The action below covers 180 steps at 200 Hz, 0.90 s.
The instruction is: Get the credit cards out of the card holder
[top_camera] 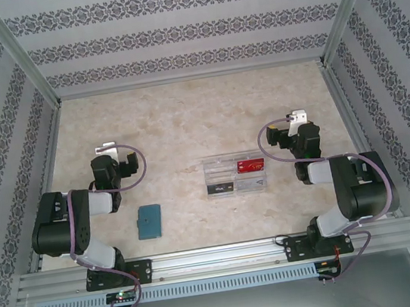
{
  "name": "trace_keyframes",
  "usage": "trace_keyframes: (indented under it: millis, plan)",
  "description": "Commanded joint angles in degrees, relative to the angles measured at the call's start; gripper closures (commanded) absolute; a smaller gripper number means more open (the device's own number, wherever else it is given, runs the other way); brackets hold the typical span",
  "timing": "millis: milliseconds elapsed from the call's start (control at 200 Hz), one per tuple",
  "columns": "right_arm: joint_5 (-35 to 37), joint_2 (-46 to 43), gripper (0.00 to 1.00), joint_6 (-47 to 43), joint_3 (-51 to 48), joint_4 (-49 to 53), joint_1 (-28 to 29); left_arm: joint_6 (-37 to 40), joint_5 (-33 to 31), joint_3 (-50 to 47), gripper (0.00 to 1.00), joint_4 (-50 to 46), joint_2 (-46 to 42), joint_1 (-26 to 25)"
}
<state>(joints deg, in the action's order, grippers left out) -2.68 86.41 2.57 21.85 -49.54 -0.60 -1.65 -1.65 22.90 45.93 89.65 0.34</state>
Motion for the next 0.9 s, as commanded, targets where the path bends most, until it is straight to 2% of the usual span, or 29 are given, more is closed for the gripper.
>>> trace_keyframes:
  millis: [0, 734, 804, 894]
  plan:
    - [-0.4, 0.0, 0.02, -1.2, 0.7, -0.6, 0.3, 1.0, 0.8, 1.0, 0.01, 1.4, -0.3, -0.5]
    - [-0.8, -0.1, 0.02, -0.8, 0.6, -0.6, 0.1, 1.0, 1.3, 1.0, 0.01, 1.3, -0.4, -0.3]
    - [-0.5, -0.3, 0.02, -1.0, 0.4, -1.0, 0.0, 1.0, 0.9, 2.9, 0.01, -4.3, -2.6, -0.3]
    - [0.6, -3.5, 0.02, -1.0, 0.7, 1.6, 0.5, -2.1, -3.4, 11.9, 0.0, -24.7, -7.9, -0.4]
